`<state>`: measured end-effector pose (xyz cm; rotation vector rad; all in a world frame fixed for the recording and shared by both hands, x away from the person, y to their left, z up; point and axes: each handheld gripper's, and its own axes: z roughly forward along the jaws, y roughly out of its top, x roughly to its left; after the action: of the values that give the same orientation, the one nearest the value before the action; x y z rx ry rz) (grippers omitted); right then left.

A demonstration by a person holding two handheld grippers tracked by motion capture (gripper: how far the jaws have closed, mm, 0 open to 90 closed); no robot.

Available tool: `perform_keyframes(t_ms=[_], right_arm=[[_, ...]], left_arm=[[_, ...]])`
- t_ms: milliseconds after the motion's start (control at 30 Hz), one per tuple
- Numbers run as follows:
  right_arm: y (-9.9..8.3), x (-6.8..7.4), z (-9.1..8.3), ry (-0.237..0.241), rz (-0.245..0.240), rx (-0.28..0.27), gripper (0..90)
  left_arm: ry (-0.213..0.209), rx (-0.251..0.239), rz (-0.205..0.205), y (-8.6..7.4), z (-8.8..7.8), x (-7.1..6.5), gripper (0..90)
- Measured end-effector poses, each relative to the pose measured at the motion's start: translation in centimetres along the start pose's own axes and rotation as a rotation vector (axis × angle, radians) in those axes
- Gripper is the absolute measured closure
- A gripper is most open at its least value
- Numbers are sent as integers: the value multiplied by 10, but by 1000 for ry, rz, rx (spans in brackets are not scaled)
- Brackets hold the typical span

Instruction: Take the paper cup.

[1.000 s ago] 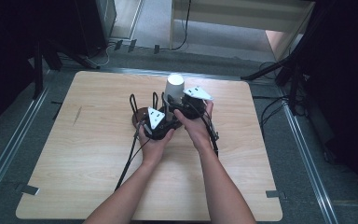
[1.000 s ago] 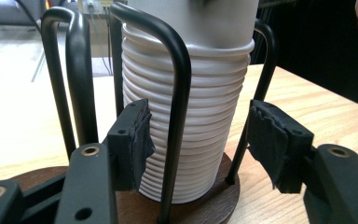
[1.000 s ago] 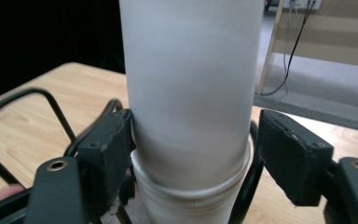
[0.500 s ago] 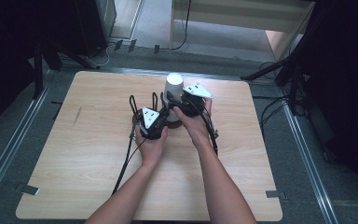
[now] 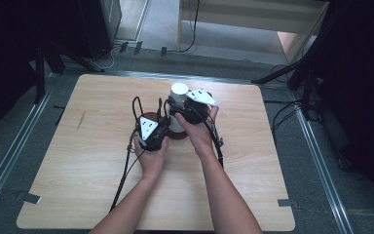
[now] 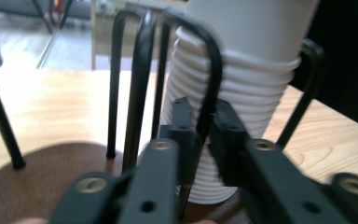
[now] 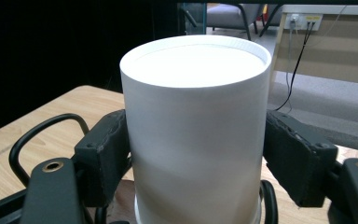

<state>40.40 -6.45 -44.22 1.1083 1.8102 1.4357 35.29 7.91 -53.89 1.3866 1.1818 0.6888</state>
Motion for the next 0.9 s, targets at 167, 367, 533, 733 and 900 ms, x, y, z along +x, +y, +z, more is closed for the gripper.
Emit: perform_keyframes(t_ms=[167,367,533,733,900], right_arm=[[-3,-4,1,-11,42,8,258],[-5,-5,2,-12,30,22,266],[-4,-3,1,-24,18,13,275],[-1,-2,-1,-31,5,-3,291],[1,-3,-2,-38,-9,-10,296]], left_arm=[[22,9,19,1,3,-3,669],[34,8,56,0,3,-9,833],[34,7,68,-1,3,-9,834],[35,4,69,-1,3,-9,837],[35,0,72,-2,3,-9,838]])
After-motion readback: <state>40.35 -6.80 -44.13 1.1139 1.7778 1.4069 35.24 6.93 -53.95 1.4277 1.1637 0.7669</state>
